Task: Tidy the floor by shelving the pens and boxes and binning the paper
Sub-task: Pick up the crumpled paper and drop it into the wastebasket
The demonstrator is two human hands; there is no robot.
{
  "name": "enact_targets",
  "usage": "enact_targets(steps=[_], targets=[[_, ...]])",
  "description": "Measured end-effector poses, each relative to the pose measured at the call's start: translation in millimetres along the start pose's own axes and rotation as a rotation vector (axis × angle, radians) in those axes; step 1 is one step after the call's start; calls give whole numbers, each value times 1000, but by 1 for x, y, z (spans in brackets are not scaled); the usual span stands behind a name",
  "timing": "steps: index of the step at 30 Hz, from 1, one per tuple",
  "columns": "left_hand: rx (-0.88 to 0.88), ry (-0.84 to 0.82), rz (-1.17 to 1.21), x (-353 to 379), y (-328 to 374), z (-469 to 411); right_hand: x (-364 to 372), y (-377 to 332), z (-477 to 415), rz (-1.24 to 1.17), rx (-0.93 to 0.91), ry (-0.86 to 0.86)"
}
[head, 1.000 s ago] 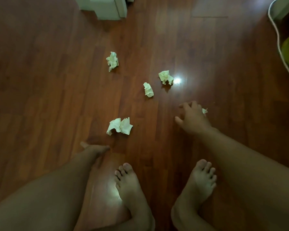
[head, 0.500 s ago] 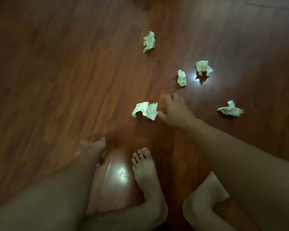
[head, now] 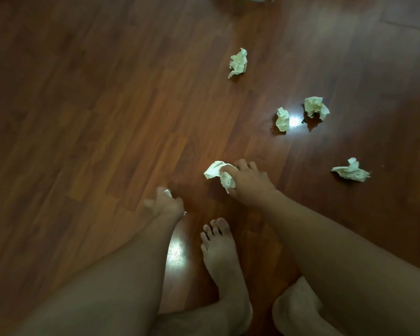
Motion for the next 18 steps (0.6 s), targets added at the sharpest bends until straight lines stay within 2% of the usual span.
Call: enact_targets(steps=[2,6,12,15,18], targets=[[49,-8,82,9,10,3,-3,9,2,12,35,6],[144,-27,74,27,37,13,-1,29,6,29,84,-6],[320,-203,60,60,90,42,1,63,27,-108,151,26],[377,-284,93,69,118,64,-24,82,42,-181,186,73],[429,-297,90,65,153,92,-67,101,66,-256,224,143]])
Point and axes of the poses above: each hand's wrist, its own z-axis away from the middle knuckle, its own x-axis out of the palm, y = z × x, the point moved 7 cm from there along -z, towards the middle knuckle, and after that the axes turned 2 degrees about -y, right-handed, at the moved point
